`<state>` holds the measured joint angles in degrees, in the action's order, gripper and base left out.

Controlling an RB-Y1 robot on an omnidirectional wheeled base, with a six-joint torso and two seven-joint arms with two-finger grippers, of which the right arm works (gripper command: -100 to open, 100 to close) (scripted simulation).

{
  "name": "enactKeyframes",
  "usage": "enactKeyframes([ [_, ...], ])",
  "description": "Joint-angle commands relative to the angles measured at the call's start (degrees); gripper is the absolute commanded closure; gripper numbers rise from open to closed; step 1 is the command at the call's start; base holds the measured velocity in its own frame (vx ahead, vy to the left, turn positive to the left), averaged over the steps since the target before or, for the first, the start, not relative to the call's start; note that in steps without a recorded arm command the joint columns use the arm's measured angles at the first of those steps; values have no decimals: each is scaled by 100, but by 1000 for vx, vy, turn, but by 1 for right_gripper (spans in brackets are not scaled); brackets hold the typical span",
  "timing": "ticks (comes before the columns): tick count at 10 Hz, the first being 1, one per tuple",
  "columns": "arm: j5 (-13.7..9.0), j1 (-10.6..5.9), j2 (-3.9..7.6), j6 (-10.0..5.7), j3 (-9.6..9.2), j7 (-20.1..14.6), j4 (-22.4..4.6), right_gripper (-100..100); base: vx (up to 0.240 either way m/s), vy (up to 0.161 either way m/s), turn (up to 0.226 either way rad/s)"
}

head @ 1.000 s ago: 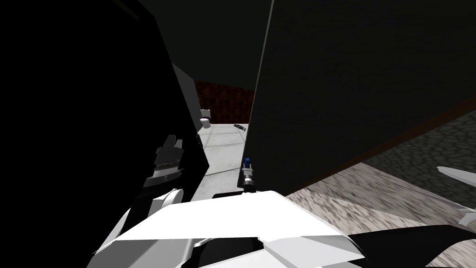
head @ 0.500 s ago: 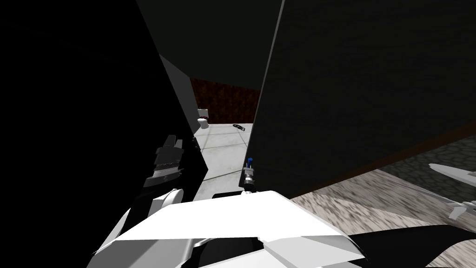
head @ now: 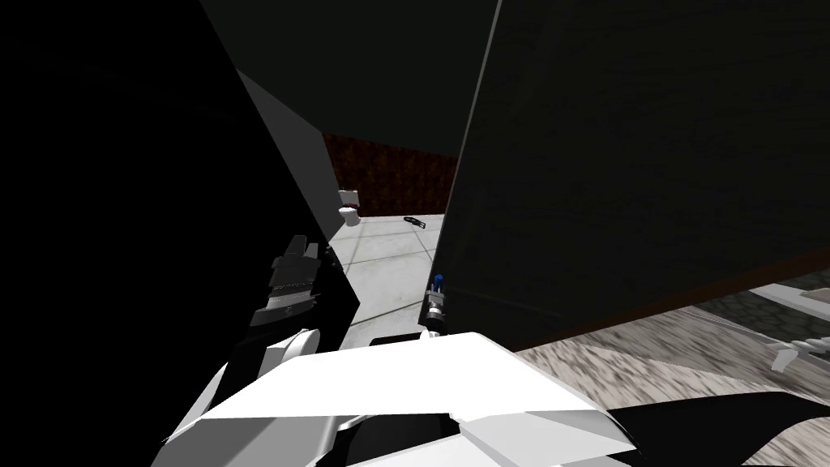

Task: Push the door open

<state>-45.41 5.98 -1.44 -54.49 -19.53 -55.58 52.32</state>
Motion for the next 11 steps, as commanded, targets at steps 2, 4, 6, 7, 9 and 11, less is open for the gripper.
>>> enactKeyframes([
  [2, -46, -11, 109, -21, 90, 21, -3, 100, 131, 4, -24],
  [4, -94, -22, 194, -42, 183, 43, -6, 100, 186, 0, -43],
  [6, -153, -36, 275, -69, 298, 69, -11, 100, 214, -3, -44],
  [7, -186, -43, 312, -84, 362, 84, -13, 100, 208, -27, -55],
  [9, -258, -60, 366, -116, 502, 117, -18, 100, 210, 2, -75],
  [11, -296, -69, 384, -133, 576, 134, -20, 100, 141, -4, -31],
])
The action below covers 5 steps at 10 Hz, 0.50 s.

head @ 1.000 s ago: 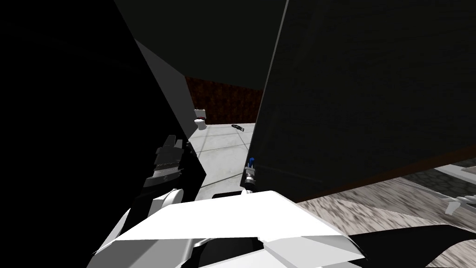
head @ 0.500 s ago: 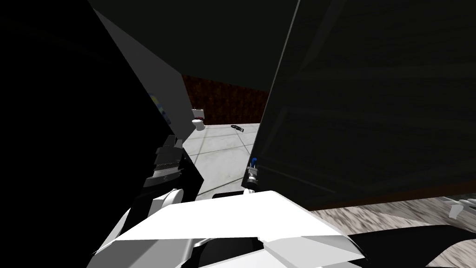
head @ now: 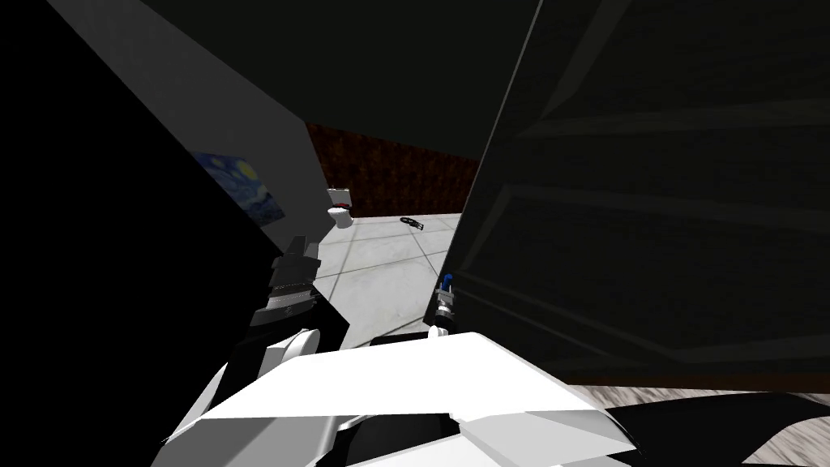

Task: Push the door open

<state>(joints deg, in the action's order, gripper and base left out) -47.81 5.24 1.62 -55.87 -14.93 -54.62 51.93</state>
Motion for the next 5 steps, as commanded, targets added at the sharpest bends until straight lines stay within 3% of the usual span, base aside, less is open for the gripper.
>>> enactKeyframes([
  [1, -94, -5, 88, -12, 191, 56, 16, 100, 120, -10, -47],
  [5, -192, -27, 83, -56, 382, 101, 9, 100, 122, 5, -52],
])
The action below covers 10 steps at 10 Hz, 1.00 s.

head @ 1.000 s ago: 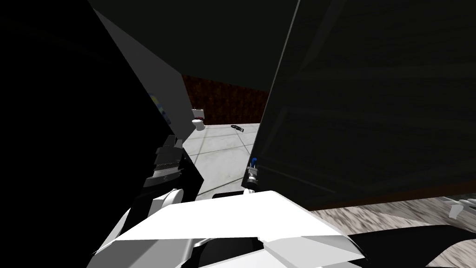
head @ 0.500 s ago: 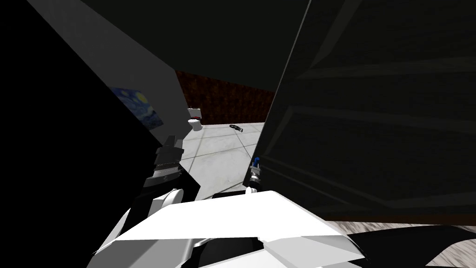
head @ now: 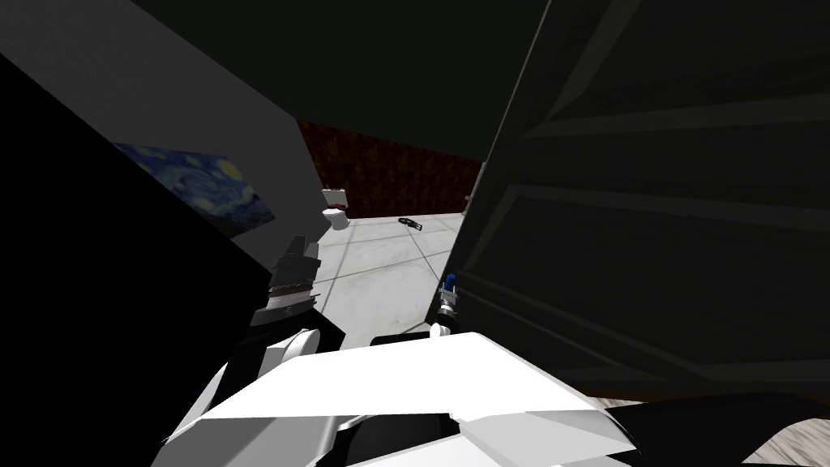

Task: Push the door open

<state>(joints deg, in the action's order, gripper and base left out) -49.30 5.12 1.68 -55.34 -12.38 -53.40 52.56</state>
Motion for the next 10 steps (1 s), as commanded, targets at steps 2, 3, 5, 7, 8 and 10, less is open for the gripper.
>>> enactKeyframes([
  [2, -100, -28, 52, -135, 239, 5, -57, 100, 149, -11, -58],
  [3, -119, -33, 42, -144, 276, 13, -59, 100, 144, -15, -44],
  [5, -190, -50, -21, -176, 414, 46, -63, 100, 175, 10, -76],
  [7, -253, -64, -103, -204, 536, 74, -68, 100, 170, 18, -66],
  [8, -281, -71, -148, -216, 591, 87, -70, 100, 219, -15, -62],
  [10, -335, -83, -255, -241, 696, 111, -73, 100, 221, -2, -79],
])
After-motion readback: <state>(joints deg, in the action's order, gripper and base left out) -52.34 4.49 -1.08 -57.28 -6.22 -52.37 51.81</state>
